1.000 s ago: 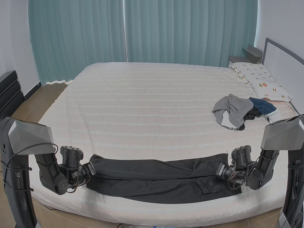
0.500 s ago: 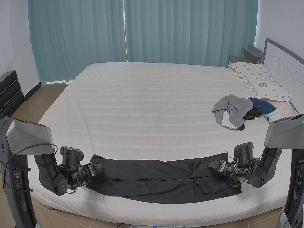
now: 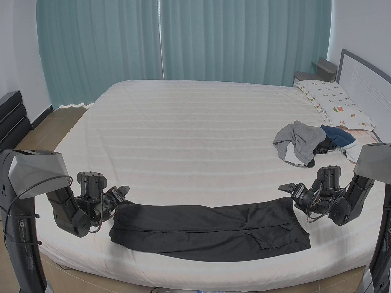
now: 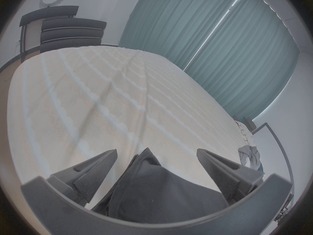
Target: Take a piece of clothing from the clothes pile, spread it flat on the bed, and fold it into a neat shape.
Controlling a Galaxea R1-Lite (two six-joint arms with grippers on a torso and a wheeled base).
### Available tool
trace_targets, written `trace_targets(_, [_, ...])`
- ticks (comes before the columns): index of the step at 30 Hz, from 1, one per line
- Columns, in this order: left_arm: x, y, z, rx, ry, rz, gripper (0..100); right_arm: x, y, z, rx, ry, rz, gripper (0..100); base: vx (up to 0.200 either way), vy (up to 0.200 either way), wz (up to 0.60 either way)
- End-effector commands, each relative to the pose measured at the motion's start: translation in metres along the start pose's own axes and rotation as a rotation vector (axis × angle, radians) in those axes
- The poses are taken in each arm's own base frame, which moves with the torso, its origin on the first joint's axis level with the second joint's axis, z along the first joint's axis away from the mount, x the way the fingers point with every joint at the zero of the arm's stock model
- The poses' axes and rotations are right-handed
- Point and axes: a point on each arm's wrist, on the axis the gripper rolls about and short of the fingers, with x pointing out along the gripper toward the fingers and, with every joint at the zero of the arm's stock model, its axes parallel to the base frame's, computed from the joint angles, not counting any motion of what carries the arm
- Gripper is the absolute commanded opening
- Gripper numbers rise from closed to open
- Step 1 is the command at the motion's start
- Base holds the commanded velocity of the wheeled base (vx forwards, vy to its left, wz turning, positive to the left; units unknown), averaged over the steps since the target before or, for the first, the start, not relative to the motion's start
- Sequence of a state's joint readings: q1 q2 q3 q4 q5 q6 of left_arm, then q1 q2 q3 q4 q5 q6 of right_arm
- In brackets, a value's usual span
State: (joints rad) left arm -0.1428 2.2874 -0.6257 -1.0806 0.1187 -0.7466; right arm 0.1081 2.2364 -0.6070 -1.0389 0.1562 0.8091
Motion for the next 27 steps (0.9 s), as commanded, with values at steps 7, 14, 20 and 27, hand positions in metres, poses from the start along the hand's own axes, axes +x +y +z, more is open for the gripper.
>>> trace_targets(7, [0.035, 0.009, -0.014, -0.002, 0.025, 0.021, 100, 0.020, -0.028, 0.001, 0.078, 0.039, -0.031, 100, 0.000, 0.000, 0.00])
trace_targets(14, [0.040, 0.015, -0.016, -0.007, 0.028, 0.039, 0, 0.021, -0.030, -0.002, 0.075, 0.024, -0.020, 100, 0.000, 0.000, 0.00])
trace_targets(20, [0.040, 0.025, -0.007, -0.074, -0.001, 0.072, 0, 0.018, -0.033, -0.005, 0.081, 0.008, -0.008, 100, 0.000, 0.000, 0.00])
trace_targets(27, [0.042, 0.029, 0.000, -0.106, -0.022, 0.079, 0, 0.020, -0.037, -0.009, 0.079, -0.019, 0.016, 100, 0.000, 0.000, 0.00])
